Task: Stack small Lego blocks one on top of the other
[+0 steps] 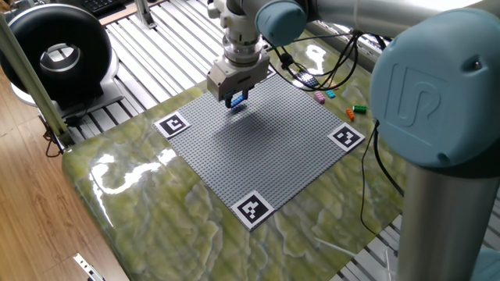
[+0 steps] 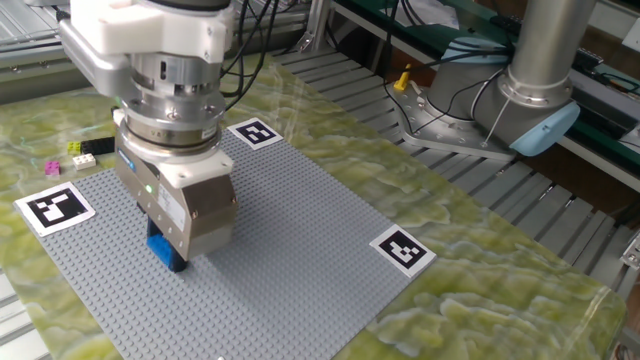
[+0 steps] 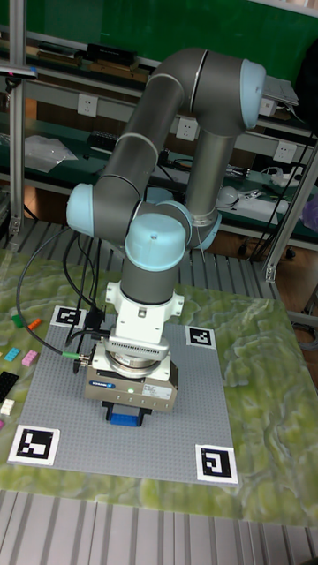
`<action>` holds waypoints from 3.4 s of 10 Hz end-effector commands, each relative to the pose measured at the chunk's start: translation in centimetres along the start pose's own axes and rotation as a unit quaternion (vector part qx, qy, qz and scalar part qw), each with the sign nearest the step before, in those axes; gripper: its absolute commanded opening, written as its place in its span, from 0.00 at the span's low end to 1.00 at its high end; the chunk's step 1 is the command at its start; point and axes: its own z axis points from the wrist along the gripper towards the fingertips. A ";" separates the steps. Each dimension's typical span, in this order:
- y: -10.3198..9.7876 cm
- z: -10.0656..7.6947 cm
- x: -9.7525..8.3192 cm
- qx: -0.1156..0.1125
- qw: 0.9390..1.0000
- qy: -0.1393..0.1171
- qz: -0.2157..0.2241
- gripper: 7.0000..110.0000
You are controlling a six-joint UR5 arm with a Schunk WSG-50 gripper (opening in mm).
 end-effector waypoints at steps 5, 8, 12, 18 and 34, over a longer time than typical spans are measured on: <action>0.3 0.9 0.2 -0.012 1.000 0.000 0.004 0.00; -0.1 0.4 0.6 -0.013 1.000 0.006 0.001 0.00; 0.6 0.8 0.6 -0.019 1.000 0.003 0.008 0.00; 0.1 -0.5 1.4 -0.014 1.000 0.015 0.006 0.00; 0.4 0.1 -1.4 -0.007 0.999 -0.041 0.015 0.00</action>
